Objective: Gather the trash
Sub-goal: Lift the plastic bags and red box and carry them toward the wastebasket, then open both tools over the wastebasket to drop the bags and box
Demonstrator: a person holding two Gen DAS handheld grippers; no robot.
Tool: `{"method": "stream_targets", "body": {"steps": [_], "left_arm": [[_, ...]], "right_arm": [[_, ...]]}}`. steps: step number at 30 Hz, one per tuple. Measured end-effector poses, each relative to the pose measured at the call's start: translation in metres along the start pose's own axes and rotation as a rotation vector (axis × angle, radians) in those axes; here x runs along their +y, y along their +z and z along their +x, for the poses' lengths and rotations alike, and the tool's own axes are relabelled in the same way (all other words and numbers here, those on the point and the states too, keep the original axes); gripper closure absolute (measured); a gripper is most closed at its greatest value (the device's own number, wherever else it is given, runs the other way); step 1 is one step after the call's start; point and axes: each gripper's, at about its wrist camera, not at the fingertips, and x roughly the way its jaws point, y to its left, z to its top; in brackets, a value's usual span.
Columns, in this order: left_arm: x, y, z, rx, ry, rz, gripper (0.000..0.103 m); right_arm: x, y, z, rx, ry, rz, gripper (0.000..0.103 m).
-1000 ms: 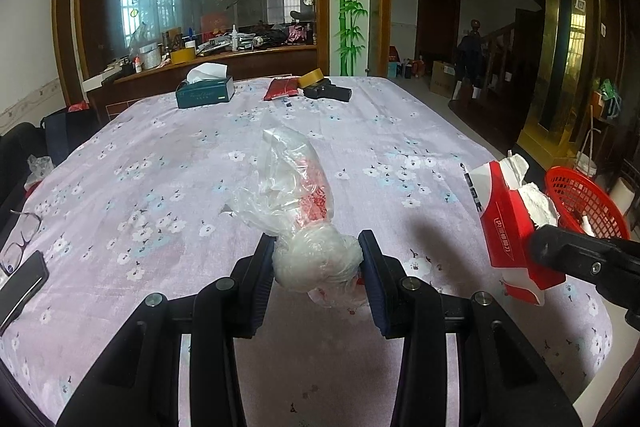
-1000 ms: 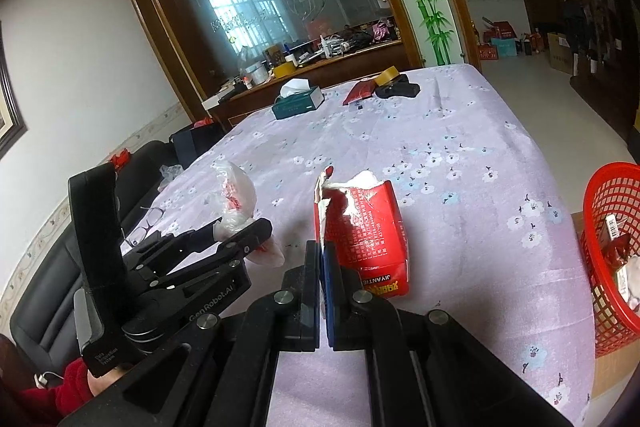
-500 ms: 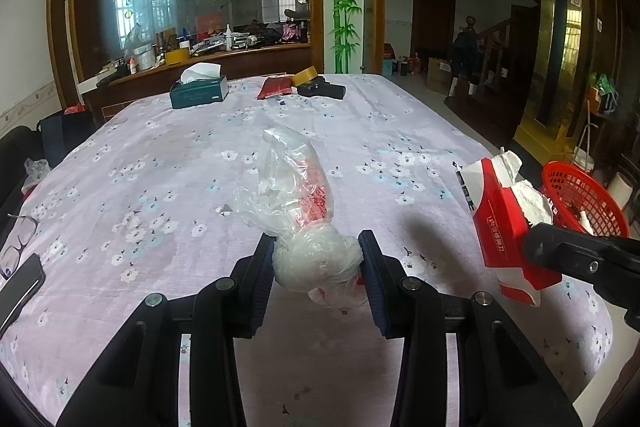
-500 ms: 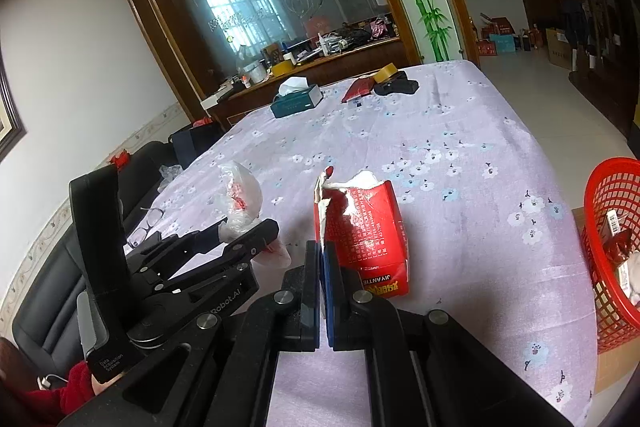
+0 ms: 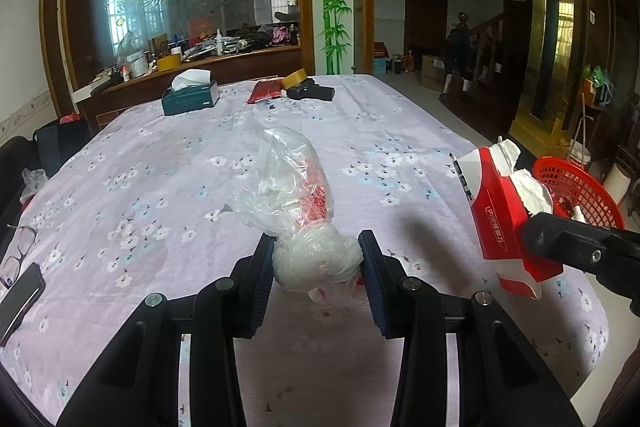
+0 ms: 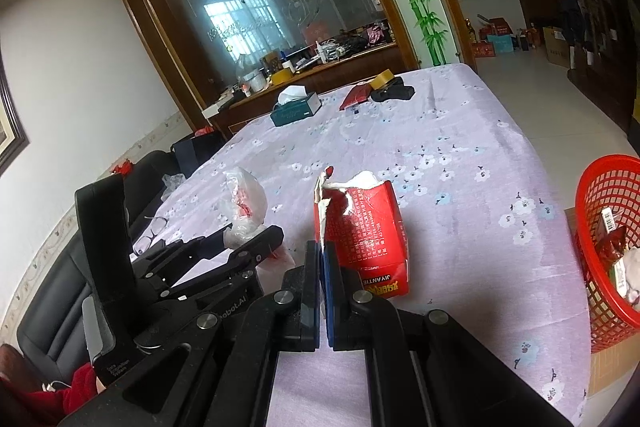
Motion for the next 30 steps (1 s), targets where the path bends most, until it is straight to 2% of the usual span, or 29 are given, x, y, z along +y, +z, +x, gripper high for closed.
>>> {"method": "stream_targets", "body": {"steps": [13,19,22,30], "left_arm": [[-0.021,0.016,0.01,0.024,-0.08,0.024,0.063],[-0.049,0.035,0.013,0.05,-0.193,0.033,0.063],[-0.072,0.044,0.009,0.034,-0.227,0.065,0.063],[-0.137,0.068,0.01,0.052,-0.388,0.117,0.063]], "right_arm": [[-0.029,0.006,-0.018,-0.044,-0.025,0.064,0.1],[-0.05,0.011,-0.04,-0.093,-0.054,0.104,0.1],[-0.066,0.014,-0.059,-0.133,-0.084,0.131,0.1],[-0.117,0.015,-0.117,-0.245,-0.177,0.224,0.1]]}}
